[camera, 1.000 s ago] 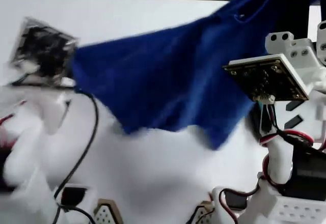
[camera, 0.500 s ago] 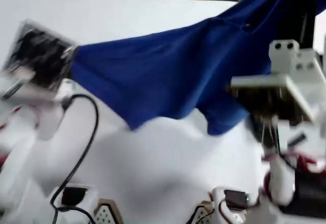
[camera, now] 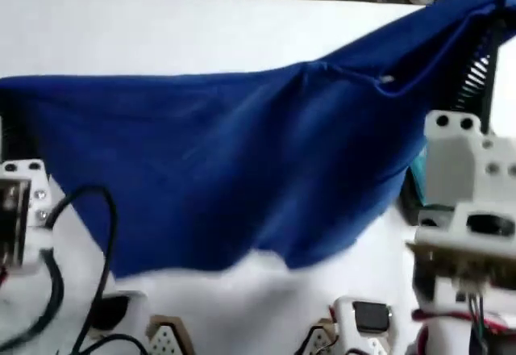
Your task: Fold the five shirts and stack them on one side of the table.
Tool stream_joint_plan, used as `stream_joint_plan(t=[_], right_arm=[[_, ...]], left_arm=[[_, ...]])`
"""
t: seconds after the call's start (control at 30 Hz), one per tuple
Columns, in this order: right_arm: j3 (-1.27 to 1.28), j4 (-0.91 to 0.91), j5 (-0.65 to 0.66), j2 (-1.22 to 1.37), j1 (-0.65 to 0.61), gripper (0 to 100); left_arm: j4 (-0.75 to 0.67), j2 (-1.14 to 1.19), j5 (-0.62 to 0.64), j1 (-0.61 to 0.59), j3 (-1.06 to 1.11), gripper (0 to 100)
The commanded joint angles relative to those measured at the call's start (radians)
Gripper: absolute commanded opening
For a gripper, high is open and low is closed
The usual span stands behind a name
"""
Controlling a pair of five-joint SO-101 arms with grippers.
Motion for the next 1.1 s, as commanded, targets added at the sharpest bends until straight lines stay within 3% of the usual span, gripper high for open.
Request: stream_joint_plan(t=[0.0,0.27,0.6,1.07], right_arm=[[-0.028,0.002,-0.009,0.062,-0.010,2.1],[-0.069,0.090,-0.009,0.039,-0.012,2.1],[-0.132,0.140,-0.009,-0.041,-0.012,2.1],[-0.132,0.199,-0.002,-0.139,-0.012,2.1]], left_arm=[[0.009,0.002,-0.006,-0.009,0.122,3],[0.012,-0.112,-0.006,-0.011,0.246,3],[-0.015,-0.465,-0.035,-0.049,0.642,3],[-0.041,-0.549,-0.087,-0.157,0.651,3]])
